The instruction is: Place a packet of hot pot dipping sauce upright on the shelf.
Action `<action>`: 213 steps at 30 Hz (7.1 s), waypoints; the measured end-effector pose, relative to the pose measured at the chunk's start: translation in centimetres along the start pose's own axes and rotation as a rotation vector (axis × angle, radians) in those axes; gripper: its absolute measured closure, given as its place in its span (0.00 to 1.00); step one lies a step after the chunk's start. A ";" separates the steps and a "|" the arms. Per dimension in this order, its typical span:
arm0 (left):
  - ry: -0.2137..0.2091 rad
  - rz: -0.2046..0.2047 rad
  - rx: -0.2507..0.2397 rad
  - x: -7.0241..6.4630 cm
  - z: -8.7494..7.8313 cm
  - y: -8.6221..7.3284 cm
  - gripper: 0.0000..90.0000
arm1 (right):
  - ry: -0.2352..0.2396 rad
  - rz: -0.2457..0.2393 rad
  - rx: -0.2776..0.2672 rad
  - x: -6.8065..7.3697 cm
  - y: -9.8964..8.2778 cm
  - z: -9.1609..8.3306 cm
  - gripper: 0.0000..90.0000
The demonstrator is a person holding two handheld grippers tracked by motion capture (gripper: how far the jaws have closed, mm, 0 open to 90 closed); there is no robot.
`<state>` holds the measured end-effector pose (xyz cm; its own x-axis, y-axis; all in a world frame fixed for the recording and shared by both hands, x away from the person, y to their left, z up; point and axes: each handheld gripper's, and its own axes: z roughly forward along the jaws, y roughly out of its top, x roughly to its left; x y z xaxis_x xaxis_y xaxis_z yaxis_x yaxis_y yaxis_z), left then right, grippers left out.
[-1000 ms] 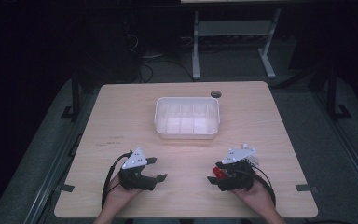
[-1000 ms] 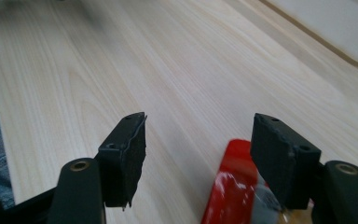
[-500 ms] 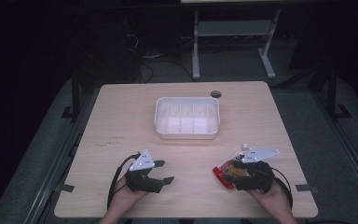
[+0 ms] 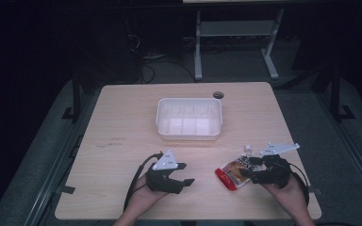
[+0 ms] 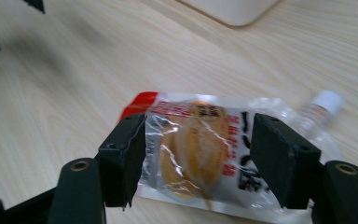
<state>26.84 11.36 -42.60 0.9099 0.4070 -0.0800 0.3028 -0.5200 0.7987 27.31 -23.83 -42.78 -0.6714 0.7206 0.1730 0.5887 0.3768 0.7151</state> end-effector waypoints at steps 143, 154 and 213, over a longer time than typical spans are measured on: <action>-0.323 -0.081 -0.020 0.4 9.2 7.2 0.98 | 0.350 0.143 -0.251 -1.5 -0.4 -1.6 0.91; -0.321 -0.078 -0.015 0.8 8.8 6.9 0.98 | 0.241 0.084 -0.235 0.0 1.0 -2.4 0.94; 0.002 -0.032 -0.004 2.4 -3.0 -2.9 0.58 | 0.059 0.064 -0.155 3.4 14.8 0.5 0.99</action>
<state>27.29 16.09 -43.32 0.8993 0.4247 -0.1046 0.3307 -0.5038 0.7980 33.99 -15.49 -31.98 -0.6631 0.7029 0.2574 0.5573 0.2340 0.7967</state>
